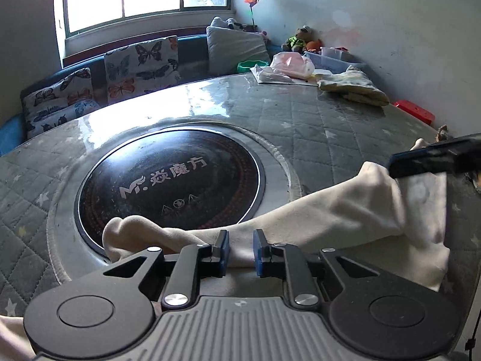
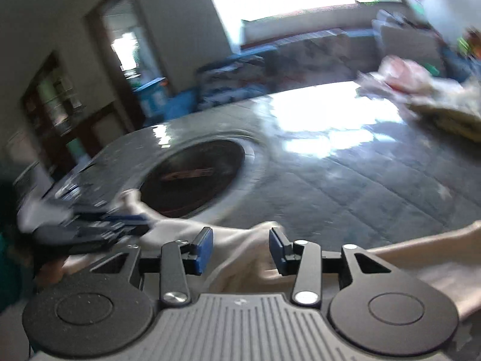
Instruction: Fold clothes
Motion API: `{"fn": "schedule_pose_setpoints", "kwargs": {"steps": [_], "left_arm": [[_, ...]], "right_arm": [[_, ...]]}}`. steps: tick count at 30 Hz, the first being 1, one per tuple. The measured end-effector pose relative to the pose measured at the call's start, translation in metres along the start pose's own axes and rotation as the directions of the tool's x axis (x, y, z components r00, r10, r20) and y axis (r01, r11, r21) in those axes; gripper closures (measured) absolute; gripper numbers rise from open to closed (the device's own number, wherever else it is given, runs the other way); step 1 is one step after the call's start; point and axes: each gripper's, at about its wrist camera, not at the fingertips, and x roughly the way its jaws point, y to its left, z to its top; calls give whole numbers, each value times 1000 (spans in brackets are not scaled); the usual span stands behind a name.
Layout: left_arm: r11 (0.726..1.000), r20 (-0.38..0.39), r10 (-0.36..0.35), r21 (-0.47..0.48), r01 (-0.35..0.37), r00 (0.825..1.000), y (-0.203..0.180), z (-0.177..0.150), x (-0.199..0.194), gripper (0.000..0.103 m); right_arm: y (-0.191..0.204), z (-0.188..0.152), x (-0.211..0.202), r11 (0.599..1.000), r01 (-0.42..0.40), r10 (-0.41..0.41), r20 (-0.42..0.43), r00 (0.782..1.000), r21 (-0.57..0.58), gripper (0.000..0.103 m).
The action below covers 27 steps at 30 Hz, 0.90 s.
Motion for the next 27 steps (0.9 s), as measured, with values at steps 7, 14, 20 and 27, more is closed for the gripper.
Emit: {"fn": "schedule_pose_setpoints", "kwargs": {"steps": [7, 14, 20, 27], "left_arm": [[1000, 9, 1, -4, -1, 1000, 0, -3, -2, 85], [1000, 23, 9, -29, -8, 1000, 4, -3, -6, 81], [993, 78, 81, -91, -74, 994, 26, 7, -22, 56], [962, 78, 202, -203, -183, 976, 69, 23, -21, 48]], "right_arm": [[-31, 11, 30, 972, -75, 96, -81, 992, 223, 62], [-13, 16, 25, 988, -65, 68, -16, 998, 139, 89], [22, 21, -7, 982, -187, 187, 105, 977, -6, 90], [80, -12, -39, 878, -375, 397, 15, 918, -298, 90]]}}
